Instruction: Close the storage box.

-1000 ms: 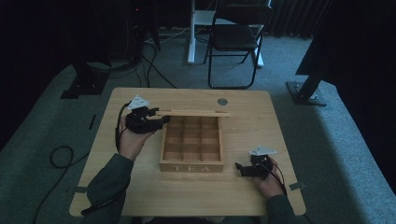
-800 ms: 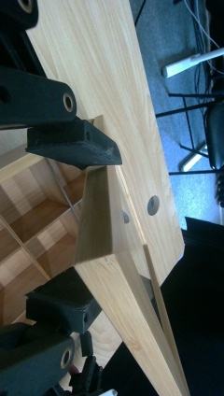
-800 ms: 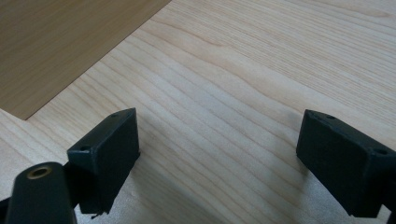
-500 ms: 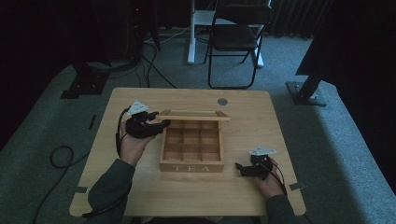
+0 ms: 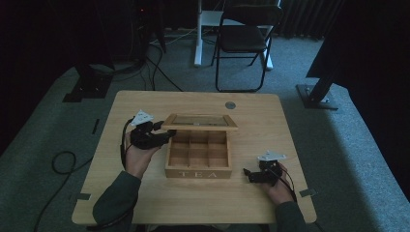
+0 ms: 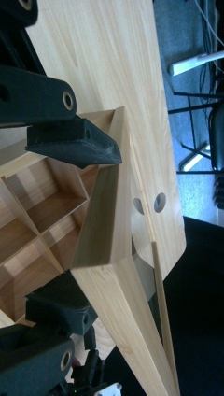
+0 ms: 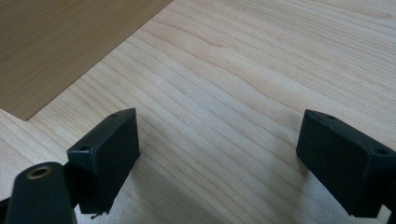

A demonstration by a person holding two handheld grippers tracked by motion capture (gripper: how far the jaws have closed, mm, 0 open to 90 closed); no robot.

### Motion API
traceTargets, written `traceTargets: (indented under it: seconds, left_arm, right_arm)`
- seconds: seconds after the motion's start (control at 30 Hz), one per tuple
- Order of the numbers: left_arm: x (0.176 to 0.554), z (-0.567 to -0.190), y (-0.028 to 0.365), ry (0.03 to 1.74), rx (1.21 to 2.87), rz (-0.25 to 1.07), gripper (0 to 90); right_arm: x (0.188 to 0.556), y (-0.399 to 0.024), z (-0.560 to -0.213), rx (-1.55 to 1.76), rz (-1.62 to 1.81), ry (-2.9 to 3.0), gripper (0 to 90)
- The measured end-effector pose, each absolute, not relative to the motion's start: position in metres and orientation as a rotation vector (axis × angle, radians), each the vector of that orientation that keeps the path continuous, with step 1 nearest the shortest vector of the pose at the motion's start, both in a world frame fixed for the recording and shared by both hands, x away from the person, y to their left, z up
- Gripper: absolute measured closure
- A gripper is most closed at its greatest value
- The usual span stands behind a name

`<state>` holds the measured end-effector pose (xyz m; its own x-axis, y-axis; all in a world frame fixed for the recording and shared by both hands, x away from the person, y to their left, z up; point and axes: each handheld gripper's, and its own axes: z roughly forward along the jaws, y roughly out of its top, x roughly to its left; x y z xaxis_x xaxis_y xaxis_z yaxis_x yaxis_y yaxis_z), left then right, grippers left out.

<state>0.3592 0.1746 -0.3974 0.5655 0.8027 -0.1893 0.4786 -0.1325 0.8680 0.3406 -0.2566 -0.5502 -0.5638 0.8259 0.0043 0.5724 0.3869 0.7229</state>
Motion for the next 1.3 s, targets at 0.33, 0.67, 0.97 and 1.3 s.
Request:
traceTargets:
  seconds: [0.33, 0.67, 0.97, 1.3]
  left_arm:
    - [0.353, -0.402, 0.173, 1.057, 1.796, 0.423, 38.7]
    - [0.347, -0.409, 0.172, 1.067, 1.792, 0.424, 38.8]
    - [0.341, -0.419, 0.173, 1.07, 1.784, 0.412, 38.5]
    - [0.337, -0.425, 0.173, 1.078, 1.78, 0.403, 38.4]
  right_arm:
    - [0.341, -0.256, -0.55, 1.212, 0.986, 2.293, 12.7]
    - [0.341, -0.256, -0.55, 1.21, 0.986, 2.294, 12.7]
    - [0.341, -0.256, -0.55, 1.212, 0.985, 2.294, 12.7]
    - [0.341, -0.256, -0.55, 1.211, 0.985, 2.294, 12.7]
